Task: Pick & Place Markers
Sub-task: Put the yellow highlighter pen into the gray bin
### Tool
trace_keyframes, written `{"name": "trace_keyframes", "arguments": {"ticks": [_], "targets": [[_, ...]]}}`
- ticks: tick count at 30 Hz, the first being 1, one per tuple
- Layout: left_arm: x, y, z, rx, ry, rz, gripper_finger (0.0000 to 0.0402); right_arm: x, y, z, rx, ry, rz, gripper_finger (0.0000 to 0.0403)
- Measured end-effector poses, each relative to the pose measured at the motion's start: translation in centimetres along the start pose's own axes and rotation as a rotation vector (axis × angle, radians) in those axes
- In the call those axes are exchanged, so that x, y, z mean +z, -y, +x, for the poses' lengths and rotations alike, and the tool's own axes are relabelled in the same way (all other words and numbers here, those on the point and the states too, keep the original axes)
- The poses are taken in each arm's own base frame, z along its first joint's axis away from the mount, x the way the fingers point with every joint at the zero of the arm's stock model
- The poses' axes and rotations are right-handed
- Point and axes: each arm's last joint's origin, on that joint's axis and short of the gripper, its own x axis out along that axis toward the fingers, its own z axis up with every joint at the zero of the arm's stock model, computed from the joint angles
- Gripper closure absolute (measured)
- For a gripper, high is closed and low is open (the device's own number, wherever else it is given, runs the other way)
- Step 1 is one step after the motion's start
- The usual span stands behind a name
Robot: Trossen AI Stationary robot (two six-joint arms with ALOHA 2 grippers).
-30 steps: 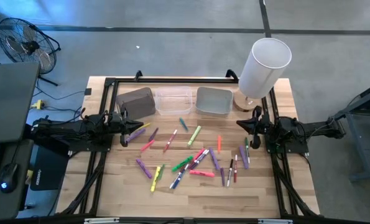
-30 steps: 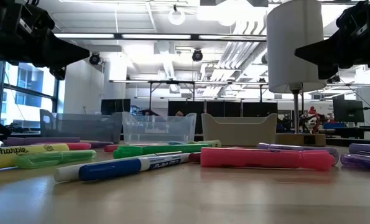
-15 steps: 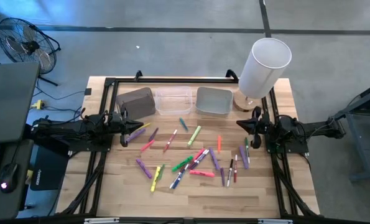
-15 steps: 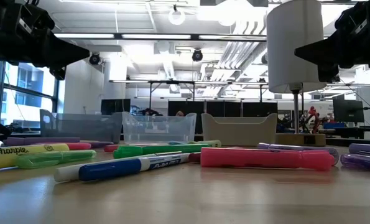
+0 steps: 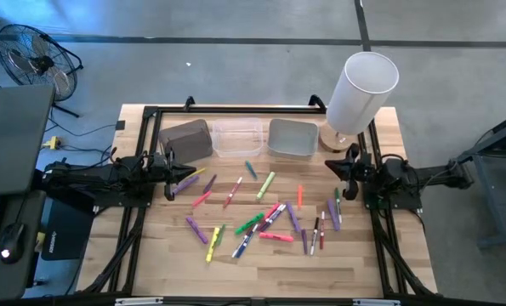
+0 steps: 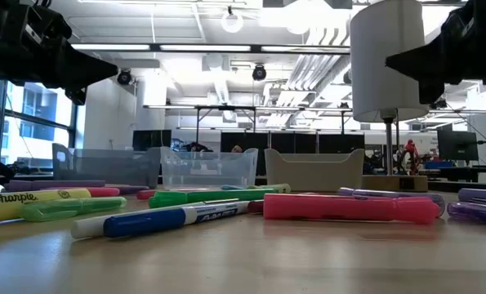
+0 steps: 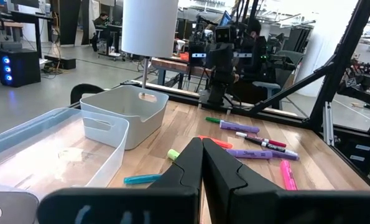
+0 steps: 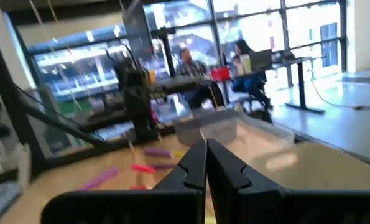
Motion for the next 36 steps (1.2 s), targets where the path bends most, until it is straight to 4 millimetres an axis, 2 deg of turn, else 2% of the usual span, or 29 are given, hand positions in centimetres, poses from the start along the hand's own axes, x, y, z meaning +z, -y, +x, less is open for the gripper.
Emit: {"name": "trace_keyframes", "arguments": {"ticks": [5, 9, 15, 19, 23, 28, 32, 36], "targets": [[0.0, 0.0, 0.0, 0.000, 0.000, 0.000, 0.0400, 1.6, -0.8, 0.8, -0.042, -0.050, -0.050, 0.0403], [0.0, 0.0, 0.0, 0.002, 0.000, 0.000, 0.0400, 3.6, -2.3, 3.0, -0.058, -0.138, -0.127, 0.0403], [0.0, 0.0, 0.0, 0.003, 0.001, 0.000, 0.0400, 6.2, -5.4, 9.0, -0.082, -0.383, -0.273, 0.0403], [0.0, 0.0, 0.0, 0.003, 0.001, 0.000, 0.0400, 6.5, -7.0, 13.9, -0.046, -0.606, -0.370, 0.0402], [0.0, 0.0, 0.0, 0.003, 0.000, 0.000, 0.0400, 5.8, -8.1, 18.7, 0.061, -0.824, -0.452, 0.0401], [0.0, 0.0, 0.0, 0.003, 0.000, 0.000, 0.0400, 3.4, -8.7, 23.7, 0.215, -1.044, -0.601, 0.0374], [0.0, 0.0, 0.0, 0.003, 0.000, 0.000, 0.0400, 0.8, -8.6, 26.4, 0.307, -1.185, -0.758, 0.0330], [0.0, 0.0, 0.0, 0.002, 0.000, 0.000, 0.0400, -2.0, -8.2, 28.3, 0.403, -1.283, -0.880, 0.0290]]}}
